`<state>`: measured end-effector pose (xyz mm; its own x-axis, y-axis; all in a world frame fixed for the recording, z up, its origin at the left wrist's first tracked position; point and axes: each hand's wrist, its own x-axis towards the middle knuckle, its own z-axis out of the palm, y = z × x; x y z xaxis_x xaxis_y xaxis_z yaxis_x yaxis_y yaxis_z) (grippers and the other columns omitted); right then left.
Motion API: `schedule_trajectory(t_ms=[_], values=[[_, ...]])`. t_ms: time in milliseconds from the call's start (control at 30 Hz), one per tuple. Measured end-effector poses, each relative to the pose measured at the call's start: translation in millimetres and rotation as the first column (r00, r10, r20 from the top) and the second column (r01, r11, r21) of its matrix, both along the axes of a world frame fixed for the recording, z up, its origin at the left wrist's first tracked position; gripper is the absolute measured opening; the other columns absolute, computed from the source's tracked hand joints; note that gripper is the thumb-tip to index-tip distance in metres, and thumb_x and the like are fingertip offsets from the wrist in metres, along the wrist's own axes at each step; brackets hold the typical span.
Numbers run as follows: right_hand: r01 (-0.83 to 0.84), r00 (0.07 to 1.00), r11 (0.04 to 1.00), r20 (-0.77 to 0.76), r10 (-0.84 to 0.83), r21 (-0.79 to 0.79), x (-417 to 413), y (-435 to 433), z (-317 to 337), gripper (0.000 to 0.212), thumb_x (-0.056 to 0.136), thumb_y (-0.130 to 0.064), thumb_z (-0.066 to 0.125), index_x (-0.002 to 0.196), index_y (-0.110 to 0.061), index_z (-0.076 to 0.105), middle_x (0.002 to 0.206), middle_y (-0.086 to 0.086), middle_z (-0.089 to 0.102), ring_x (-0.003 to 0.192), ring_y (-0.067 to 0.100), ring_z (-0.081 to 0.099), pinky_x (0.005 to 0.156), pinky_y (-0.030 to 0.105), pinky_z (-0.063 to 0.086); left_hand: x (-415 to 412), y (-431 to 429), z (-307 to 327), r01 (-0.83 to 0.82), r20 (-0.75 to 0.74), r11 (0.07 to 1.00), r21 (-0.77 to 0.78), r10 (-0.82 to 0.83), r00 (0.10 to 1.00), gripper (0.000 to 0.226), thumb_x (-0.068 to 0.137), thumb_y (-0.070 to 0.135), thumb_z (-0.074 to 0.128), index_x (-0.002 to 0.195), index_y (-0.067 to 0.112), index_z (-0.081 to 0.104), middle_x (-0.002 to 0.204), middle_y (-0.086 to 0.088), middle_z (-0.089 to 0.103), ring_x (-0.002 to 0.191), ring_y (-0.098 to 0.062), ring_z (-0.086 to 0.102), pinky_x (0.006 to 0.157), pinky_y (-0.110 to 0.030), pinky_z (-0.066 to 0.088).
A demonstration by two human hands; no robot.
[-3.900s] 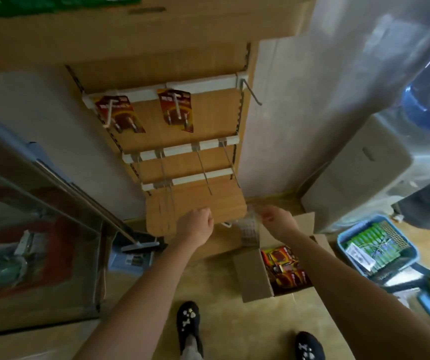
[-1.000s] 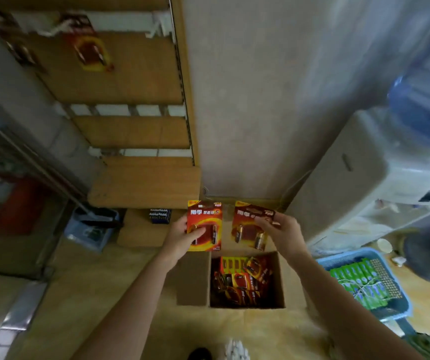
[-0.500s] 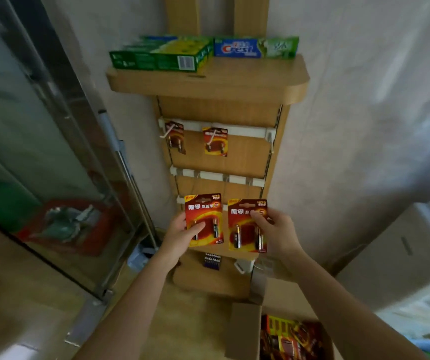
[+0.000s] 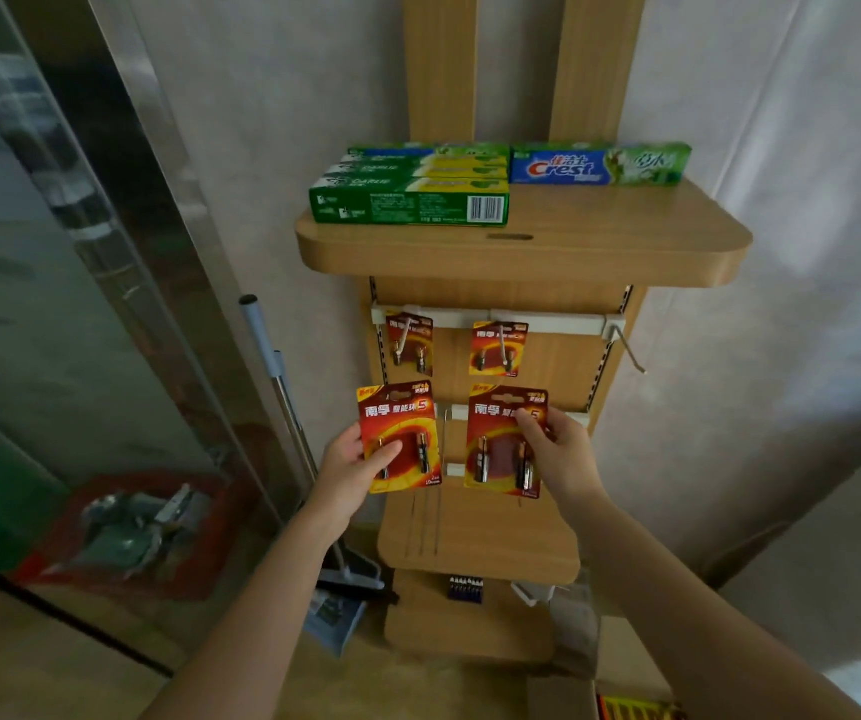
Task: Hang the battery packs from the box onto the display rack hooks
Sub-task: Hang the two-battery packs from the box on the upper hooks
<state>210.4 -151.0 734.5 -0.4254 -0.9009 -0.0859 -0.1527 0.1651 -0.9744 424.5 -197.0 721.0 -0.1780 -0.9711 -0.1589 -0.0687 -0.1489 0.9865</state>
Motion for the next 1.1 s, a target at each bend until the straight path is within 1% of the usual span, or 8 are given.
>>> schedule_trajectory(t_ms=[200,300,400,500,667,833,1000,1100], values=[[0.024,0.999,1.000,0.021,-0.024,0.005,-5.0,-41.5,2.0,0.034,0.092,-0.035,0.051,0.117,-0.013,0.056,0.102,0.003,0.064,0.102,0.022,0.064,0.080,0.035,0.055,2.8,-48.7,-1.6,0.014,0.043,1.000,-0.020,-0.013,0.999,0.038,0.085,0.019,0.064,0.122,0.018,0.052,0.116,-0.002,0.064,0.107,-0.017,0.060,0.091,-0.035,0.051],[0.022,0.999,1.000,0.028,-0.023,0.004,-10.8,-59.4,2.7,0.034,0.093,-0.032,0.051,0.119,-0.011,0.054,0.104,0.007,0.063,0.096,0.020,0.063,0.066,0.023,0.052,3.4,-67.4,0.7,0.038,0.070,0.999,-0.025,-0.036,0.997,0.039,0.085,0.018,0.063,0.122,0.018,0.051,0.116,-0.003,0.063,0.108,-0.018,0.060,0.096,-0.040,0.049],[0.022,1.000,1.000,0.003,-0.022,-0.018,-18.0,-74.2,-0.3,0.032,0.093,-0.031,0.051,0.115,-0.009,0.057,0.097,0.004,0.063,0.082,0.011,0.062,0.055,0.015,0.044,3.7,-82.9,2.0,0.056,0.062,0.997,-0.045,-0.053,0.997,0.035,0.086,0.017,0.063,0.119,0.020,0.052,0.109,0.002,0.064,0.102,-0.012,0.061,0.087,-0.030,0.052],[0.027,1.000,1.000,0.005,-0.027,-0.013,-23.9,-83.8,-7.2,0.031,0.093,-0.030,0.052,0.113,-0.008,0.059,0.100,0.007,0.066,0.091,0.020,0.065,0.061,0.021,0.049,3.1,-92.5,-1.0,0.081,0.051,0.996,-0.035,-0.079,0.996,0.033,0.086,0.015,0.062,0.117,0.020,0.052,0.107,0.005,0.064,0.100,-0.009,0.061,0.077,-0.020,0.051],[0.044,0.998,0.999,0.034,-0.043,-0.007,-28.9,-89.7,-16.4,0.030,0.092,-0.029,0.052,0.112,-0.007,0.059,0.099,0.007,0.066,0.095,0.022,0.065,0.076,0.033,0.054,4.1,-104.8,-11.1,0.100,0.060,0.995,0.004,-0.100,0.993,0.029,0.085,0.017,0.063,0.111,0.024,0.053,0.105,0.005,0.065,0.099,-0.010,0.062,0.074,-0.021,0.050],[0.046,0.997,0.999,0.067,-0.045,-0.020,-25.7,-90.7,-16.9,0.026,0.093,-0.027,0.052,0.111,-0.009,0.058,0.097,0.003,0.067,0.090,0.016,0.065,0.070,0.027,0.053,0.8,-114.4,-13.4,0.141,0.045,0.990,0.015,-0.142,0.989,0.032,0.086,0.018,0.063,0.115,0.022,0.053,0.107,0.005,0.065,0.099,-0.007,0.062,0.072,-0.018,0.049],[0.054,0.997,0.998,0.061,-0.053,-0.017,-23.5,-91.6,-17.1,0.029,0.093,-0.028,0.051,0.113,-0.008,0.057,0.094,-0.002,0.066,0.086,0.006,0.063,0.065,0.020,0.051,-3.5,-124.0,-18.2,0.178,0.050,0.984,0.024,-0.179,0.983,0.025,0.086,0.019,0.062,0.109,0.027,0.054,0.106,0.006,0.065,0.099,-0.009,0.061,0.073,-0.021,0.049],[0.050,0.998,0.999,0.040,-0.050,0.000,-24.8,-92.8,-19.0,0.033,0.092,-0.029,0.051,0.115,-0.006,0.057,0.102,0.005,0.067,0.091,0.012,0.065,0.068,0.021,0.052,-7.1,-131.9,-21.4,0.160,0.036,0.987,0.032,-0.161,0.986,0.021,0.087,0.019,0.062,0.103,0.030,0.054,0.104,0.007,0.064,0.098,-0.010,0.061,0.077,-0.024,0.050]])
